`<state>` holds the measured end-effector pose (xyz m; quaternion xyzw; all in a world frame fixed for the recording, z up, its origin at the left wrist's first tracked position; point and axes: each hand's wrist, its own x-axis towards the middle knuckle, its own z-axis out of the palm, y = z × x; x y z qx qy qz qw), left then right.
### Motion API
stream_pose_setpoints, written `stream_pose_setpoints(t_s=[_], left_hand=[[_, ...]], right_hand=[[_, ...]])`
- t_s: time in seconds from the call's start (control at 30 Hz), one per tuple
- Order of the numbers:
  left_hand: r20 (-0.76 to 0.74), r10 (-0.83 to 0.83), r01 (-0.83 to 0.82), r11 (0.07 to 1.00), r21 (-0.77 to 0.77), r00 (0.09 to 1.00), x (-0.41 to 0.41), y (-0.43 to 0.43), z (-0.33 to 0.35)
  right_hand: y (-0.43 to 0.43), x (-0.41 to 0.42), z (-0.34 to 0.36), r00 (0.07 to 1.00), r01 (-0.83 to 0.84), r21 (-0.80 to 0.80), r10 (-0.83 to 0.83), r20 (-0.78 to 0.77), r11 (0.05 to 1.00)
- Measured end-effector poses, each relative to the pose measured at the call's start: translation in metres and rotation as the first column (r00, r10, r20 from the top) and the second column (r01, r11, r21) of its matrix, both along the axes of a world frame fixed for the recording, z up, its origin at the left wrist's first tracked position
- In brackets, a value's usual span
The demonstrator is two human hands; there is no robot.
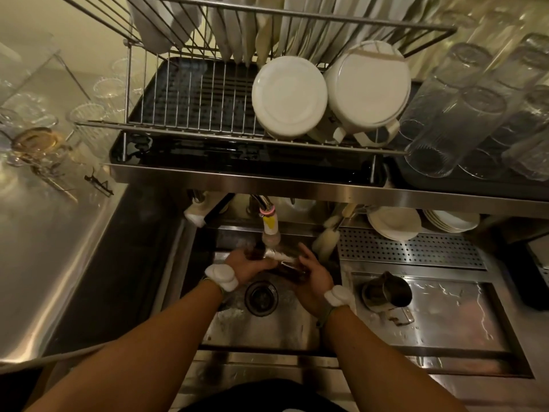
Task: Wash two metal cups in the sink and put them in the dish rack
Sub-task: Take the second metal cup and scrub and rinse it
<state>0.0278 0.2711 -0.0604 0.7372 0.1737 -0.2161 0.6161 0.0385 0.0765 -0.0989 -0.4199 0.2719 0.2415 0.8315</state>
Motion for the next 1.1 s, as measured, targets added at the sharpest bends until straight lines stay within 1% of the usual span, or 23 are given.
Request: stream_pose_setpoints(t_s=[0.03,0.1,0.2,0.23,0.33,0.47,0.67,0.77,0.83,1.0,1.07,1.1], left_hand=[[0.047,-0.040,0.037,0.997,0.064,0.998,-0.001,-0.004,0.003],[0.089,-0.046,0.033,0.990,0.140,0.995,-0.004,-0.009,0.004],[0.092,0.011,-0.029,0.979,0.199,0.996,-0.004,-0.007,-0.003],[0.083,0.008,-0.026,0.976,0.215,0.996,-0.004,-0.007,-0.001],[0.117,0.004,-0.032,0.970,0.239,0.993,-0.002,-0.010,0.007],[0.108,0.040,-0.062,0.974,0.217,0.993,0.000,0.003,0.005],[0.060,0.163,-0.173,0.959,0.223,0.985,-0.009,0.021,0.012],[0.022,0.101,-0.103,0.962,0.253,0.995,-0.016,0.018,0.010],[0.002,0.047,-0.046,0.965,0.260,0.999,-0.019,0.009,0.010],[0.061,-0.054,0.035,0.958,0.286,0.997,-0.009,-0.014,0.024],[0.061,-0.048,0.029,0.962,0.273,0.997,-0.005,-0.012,0.029],[0.059,-0.018,0.001,0.961,0.276,0.998,-0.004,-0.007,0.031]], right_hand=[[-0.001,-0.003,-0.004,0.998,0.049,0.043,-0.047,-0.044,0.998],[0.001,-0.008,-0.012,0.985,0.117,0.095,-0.104,-0.139,0.989],[0.009,-0.012,-0.019,0.961,0.118,0.136,-0.079,-0.267,0.984],[0.012,-0.013,-0.021,0.954,0.116,0.153,-0.068,-0.293,0.981],[0.019,-0.013,-0.019,0.938,0.129,0.155,-0.070,-0.339,0.980],[0.035,-0.006,-0.012,0.947,0.084,0.140,-0.035,-0.319,0.987],[0.048,-0.007,-0.009,0.954,-0.047,0.157,0.091,-0.284,0.986],[0.035,-0.012,-0.011,0.947,-0.081,0.145,0.121,-0.296,0.986],[0.022,-0.014,-0.011,0.946,-0.053,0.143,0.095,-0.310,0.988],[0.005,-0.009,-0.015,0.953,0.032,0.166,0.020,-0.302,0.986],[0.009,-0.001,-0.015,0.957,0.048,0.161,0.001,-0.290,0.986],[0.015,0.003,-0.014,0.961,0.029,0.132,0.009,-0.278,0.991]])
